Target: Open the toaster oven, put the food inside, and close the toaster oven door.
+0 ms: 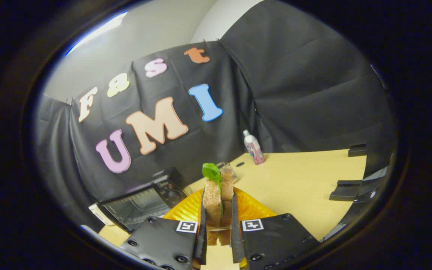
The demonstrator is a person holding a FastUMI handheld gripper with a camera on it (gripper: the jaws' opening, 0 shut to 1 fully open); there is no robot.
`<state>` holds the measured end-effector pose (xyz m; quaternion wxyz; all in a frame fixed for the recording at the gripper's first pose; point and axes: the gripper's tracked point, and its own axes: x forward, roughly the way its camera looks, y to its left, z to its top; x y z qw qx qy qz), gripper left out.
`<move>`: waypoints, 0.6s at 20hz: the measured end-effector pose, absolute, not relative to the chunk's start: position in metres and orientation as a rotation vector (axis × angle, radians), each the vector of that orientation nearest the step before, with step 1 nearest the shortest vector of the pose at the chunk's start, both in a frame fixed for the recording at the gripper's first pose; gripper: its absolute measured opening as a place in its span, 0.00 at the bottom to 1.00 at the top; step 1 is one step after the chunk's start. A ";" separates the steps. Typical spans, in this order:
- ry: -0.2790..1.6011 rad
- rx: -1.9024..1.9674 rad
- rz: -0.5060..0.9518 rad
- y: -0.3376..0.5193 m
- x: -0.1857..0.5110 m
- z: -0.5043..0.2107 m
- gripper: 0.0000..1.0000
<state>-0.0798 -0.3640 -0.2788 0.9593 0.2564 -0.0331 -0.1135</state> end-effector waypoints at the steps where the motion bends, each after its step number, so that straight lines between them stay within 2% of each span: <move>1: -0.090 0.552 -0.241 -0.357 -0.082 -0.272 0.28; 6: -0.029 0.781 -0.241 -0.284 -0.073 -0.291 0.28; 12: 0.099 0.997 -0.075 -0.172 -0.035 -0.329 0.28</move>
